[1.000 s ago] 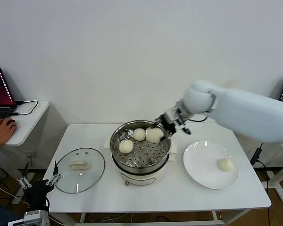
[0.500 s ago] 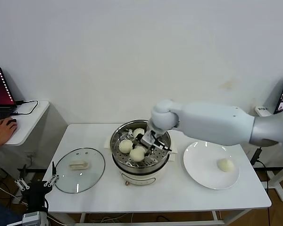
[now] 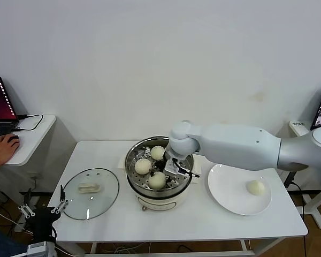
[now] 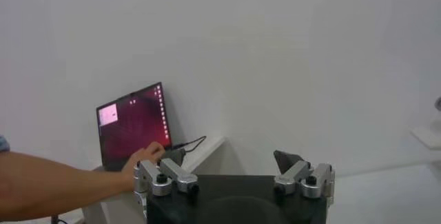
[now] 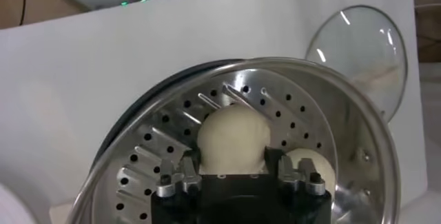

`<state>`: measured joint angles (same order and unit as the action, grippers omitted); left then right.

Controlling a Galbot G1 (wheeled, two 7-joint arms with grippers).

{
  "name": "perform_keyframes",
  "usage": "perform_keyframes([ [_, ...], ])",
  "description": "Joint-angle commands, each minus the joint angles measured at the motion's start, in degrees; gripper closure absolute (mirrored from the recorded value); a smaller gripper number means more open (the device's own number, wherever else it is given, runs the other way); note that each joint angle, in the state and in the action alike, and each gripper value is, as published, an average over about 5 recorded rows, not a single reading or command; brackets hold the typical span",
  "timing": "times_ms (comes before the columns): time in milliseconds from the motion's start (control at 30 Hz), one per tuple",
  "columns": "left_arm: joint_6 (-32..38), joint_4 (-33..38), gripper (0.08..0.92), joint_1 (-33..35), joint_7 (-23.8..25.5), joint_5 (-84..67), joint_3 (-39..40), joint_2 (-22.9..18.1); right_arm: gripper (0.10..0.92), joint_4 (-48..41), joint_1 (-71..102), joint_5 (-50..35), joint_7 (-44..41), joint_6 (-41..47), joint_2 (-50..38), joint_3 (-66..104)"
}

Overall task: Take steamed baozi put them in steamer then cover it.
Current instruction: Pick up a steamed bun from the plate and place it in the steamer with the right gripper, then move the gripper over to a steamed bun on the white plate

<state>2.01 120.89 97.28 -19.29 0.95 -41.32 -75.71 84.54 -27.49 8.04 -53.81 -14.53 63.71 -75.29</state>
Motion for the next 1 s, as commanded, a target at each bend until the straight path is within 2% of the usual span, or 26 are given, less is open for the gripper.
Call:
perform_keyframes([
  [33,-0.10,0.30,0.177,-0.16,0.08,-0.10,-0.11,0.29,0.246,0.37,-2.82,-0.29,-0.07,-0.36,-2.85,1.54],
  [200,-0.20,0.44,0.177,-0.56,0.15,-0.33,-0.50,0.98,0.204,1.05,-6.45,-6.51,-1.69,6.31,-7.86,4.67],
  [467,-0.26,0.47,0.177,-1.05,0.34,-0.62,-0.39,2.29,0.202,6.03,-10.06,-17.32,-4.41,28.55,-19.64,5.84],
  [567,-0.27,0.50,0.177,-1.21,0.42,-0.88,-0.37,2.87,0.203,8.54,-9.89,-19.34,-3.78,34.28,-25.58,5.76],
  [767,-0.26,0.38,0.177,-1.63,0.62,-0.99,0.38,3.53,0.203,9.42,-4.10,-16.27,-4.78,35.49,-36.69,7.89],
  [1000,-0.26,-0.08,0.177,-1.72,0.67,-0.94,0.81,3.88,0.203,5.06,11.06,-8.65,-7.91,31.26,-41.53,19.08],
])
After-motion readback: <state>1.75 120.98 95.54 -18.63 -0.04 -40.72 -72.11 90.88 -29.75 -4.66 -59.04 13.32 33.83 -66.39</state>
